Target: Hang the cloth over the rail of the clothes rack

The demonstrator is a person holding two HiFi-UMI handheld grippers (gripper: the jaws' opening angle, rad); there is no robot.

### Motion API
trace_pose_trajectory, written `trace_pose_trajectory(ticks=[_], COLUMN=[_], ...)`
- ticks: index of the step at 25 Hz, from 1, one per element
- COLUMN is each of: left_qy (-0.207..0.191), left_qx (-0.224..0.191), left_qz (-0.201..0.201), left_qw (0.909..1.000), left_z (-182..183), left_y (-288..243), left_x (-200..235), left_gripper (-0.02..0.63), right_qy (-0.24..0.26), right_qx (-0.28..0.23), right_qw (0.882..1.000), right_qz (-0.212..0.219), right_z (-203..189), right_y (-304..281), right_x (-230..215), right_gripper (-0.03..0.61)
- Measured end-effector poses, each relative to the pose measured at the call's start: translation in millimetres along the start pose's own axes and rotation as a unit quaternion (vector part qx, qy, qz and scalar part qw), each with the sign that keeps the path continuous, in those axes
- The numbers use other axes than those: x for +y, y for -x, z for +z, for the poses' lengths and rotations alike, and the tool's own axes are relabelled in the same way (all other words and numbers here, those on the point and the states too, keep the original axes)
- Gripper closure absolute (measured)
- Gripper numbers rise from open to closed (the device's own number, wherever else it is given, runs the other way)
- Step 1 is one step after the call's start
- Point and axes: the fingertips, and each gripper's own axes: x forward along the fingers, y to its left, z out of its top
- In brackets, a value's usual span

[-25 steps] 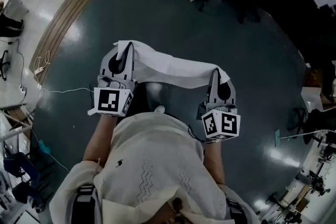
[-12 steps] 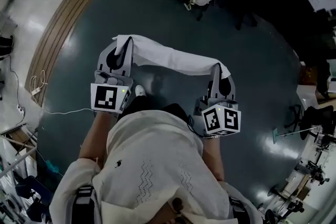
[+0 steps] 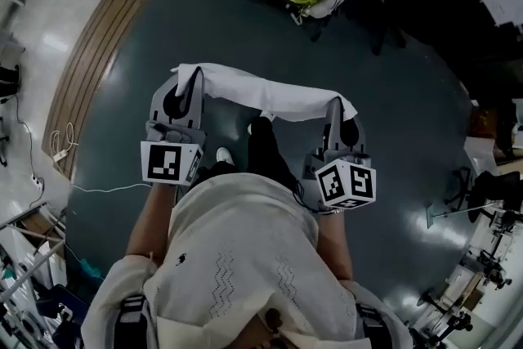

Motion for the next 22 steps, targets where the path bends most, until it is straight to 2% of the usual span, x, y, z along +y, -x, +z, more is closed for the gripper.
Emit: trace_pose_trajectory(ticks=[8, 11, 16, 22], left_qy=[-0.024, -0.023, -0.022, -0.001], left_qx=[0.021, 0.023, 0.004, -0.002], left_qz=[0.028, 0.039, 0.057, 0.059], left_qw=[0.9991, 0.9987, 0.9981, 0.9982], left_z=[-15.0, -12.5, 2.9, 4.5], left_y=[-126.1, -191.5, -284.6, -367.1], left_x=[38.6, 50.0, 54.8, 69.9], left_gripper=[0.6, 0.6, 0.6, 0.6], right_qy=[-0.012, -0.004, 0.001, -0.011], right_qx=[0.012, 0.011, -0.002, -0.009], right_qw=[1.0, 0.999, 0.999, 0.999], right_qz=[0.022, 0.033, 0.051, 0.047], right_z=[6.9, 25.7, 69.5, 95.2], right_y=[-139.7, -198.3, -276.8, -344.2], right_x=[-59.6, -86.3, -134.7, -162.3], right_gripper=[0.557, 0.557, 0.557, 0.557])
